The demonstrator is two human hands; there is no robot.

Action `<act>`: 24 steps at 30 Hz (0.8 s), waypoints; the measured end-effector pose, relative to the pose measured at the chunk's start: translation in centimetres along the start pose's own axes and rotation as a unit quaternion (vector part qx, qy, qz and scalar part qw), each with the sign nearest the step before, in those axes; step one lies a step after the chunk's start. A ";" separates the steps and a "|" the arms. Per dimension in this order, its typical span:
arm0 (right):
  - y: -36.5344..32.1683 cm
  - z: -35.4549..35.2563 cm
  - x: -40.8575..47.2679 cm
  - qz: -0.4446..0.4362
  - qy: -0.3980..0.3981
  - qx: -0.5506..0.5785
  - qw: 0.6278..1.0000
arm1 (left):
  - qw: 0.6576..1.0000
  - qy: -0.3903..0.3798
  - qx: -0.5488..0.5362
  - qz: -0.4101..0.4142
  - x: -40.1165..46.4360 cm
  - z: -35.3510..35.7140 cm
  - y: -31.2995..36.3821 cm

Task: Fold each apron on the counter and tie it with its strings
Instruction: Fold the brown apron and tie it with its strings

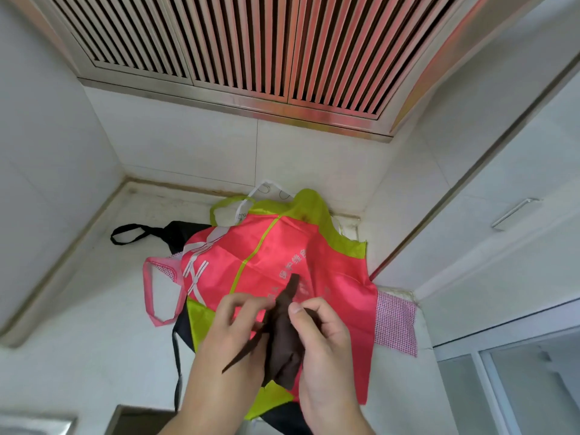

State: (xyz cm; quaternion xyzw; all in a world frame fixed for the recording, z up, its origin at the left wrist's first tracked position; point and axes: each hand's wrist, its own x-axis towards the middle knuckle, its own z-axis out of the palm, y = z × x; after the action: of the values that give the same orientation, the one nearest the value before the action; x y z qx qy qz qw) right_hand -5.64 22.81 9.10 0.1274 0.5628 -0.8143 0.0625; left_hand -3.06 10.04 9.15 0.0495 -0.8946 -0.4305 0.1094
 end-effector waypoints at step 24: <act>1.4 -1.7 0.1 0.079 -0.016 0.022 0.997 | 0.987 -0.123 -0.060 -0.087 0.1 0.4 -1.5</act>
State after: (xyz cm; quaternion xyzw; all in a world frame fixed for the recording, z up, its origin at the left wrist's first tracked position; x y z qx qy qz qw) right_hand -5.20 23.95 7.22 0.1598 0.5319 -0.8209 0.1329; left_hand -3.31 9.36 7.72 0.0668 -0.8660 -0.4942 -0.0366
